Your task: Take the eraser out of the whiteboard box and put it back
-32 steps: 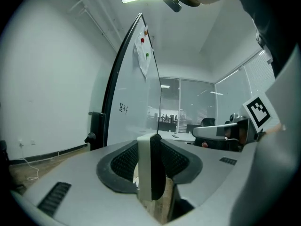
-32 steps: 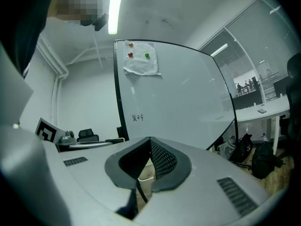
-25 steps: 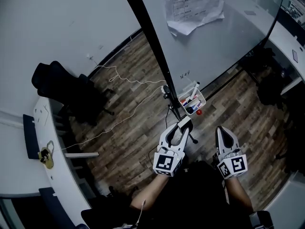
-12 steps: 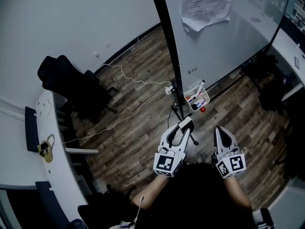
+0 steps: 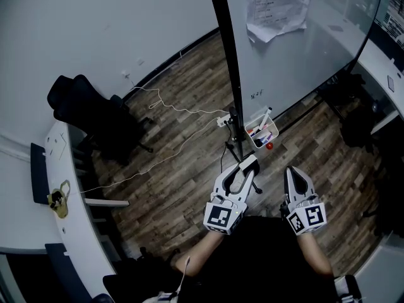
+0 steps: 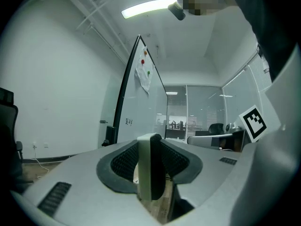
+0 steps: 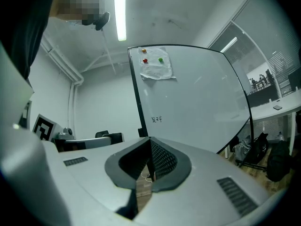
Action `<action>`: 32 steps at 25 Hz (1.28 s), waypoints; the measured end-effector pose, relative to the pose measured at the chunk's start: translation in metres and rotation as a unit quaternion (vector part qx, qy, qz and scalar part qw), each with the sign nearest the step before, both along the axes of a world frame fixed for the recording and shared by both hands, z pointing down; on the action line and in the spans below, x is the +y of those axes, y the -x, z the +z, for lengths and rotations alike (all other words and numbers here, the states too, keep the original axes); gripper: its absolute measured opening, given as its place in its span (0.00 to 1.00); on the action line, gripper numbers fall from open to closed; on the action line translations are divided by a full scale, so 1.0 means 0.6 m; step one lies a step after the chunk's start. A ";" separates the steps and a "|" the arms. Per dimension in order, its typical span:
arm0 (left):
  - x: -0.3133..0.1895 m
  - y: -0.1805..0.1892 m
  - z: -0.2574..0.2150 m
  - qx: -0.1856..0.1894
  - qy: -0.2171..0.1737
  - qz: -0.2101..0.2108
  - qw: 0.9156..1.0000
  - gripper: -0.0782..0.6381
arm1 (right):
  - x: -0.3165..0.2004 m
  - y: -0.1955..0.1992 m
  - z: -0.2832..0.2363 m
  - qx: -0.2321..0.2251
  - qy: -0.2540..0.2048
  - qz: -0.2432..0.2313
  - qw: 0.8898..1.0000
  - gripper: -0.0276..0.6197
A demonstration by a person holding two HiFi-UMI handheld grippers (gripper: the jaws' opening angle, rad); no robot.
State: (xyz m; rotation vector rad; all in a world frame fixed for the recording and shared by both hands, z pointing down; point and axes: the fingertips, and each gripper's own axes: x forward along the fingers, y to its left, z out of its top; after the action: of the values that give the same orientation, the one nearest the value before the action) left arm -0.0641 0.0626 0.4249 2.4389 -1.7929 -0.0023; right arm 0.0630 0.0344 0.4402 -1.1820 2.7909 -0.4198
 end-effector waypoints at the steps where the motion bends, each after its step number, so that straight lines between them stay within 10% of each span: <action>1: 0.000 -0.002 0.002 -0.004 0.001 0.002 1.000 0.32 | 0.001 0.000 0.002 0.000 0.001 0.000 1.000 0.06; 32: 0.020 0.017 0.023 0.023 0.009 0.041 0.999 0.32 | 0.046 0.021 0.022 0.027 0.023 0.039 0.999 0.07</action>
State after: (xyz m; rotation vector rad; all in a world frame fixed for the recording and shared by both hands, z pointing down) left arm -0.0746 0.0749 0.4384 2.4771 -1.6647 -0.0352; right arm 0.0505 0.0622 0.4534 -1.3267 2.7837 -0.4540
